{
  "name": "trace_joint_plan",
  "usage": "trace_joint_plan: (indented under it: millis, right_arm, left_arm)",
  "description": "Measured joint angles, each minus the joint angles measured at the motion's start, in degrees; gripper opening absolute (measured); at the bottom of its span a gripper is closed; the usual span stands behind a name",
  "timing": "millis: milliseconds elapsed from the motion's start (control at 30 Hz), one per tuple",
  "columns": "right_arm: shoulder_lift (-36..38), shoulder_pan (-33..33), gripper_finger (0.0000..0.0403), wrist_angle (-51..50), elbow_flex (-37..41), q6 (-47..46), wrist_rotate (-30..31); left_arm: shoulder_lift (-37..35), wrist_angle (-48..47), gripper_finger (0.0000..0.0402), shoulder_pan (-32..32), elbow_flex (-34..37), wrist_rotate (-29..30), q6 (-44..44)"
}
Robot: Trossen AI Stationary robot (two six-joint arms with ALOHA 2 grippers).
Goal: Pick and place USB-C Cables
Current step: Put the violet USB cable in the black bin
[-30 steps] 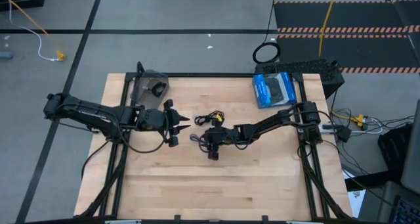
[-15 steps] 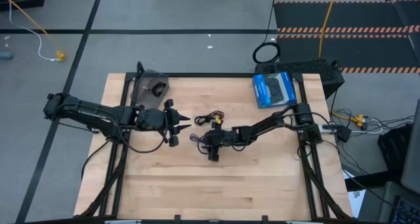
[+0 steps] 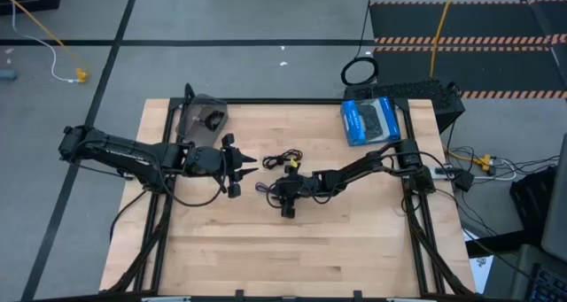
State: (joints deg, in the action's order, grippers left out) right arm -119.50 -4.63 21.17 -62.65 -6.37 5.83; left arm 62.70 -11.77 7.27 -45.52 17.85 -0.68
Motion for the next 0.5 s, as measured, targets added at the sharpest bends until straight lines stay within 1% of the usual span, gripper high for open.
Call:
trace_joint_plan:
  millis: [233,500]
  right_arm:
    - [0.0,0.2,0.0084,-0.2,0.0,0.2,0.0]
    - [-0.1,0.2,0.0055,-0.3,0.0,1.1,0.1]
  left_arm:
    - [0.0,0.0,0.0118,0.0,0.0,0.0,0.0]
    - [0.0,0.0,0.0118,0.0,0.0,0.0,0.0]
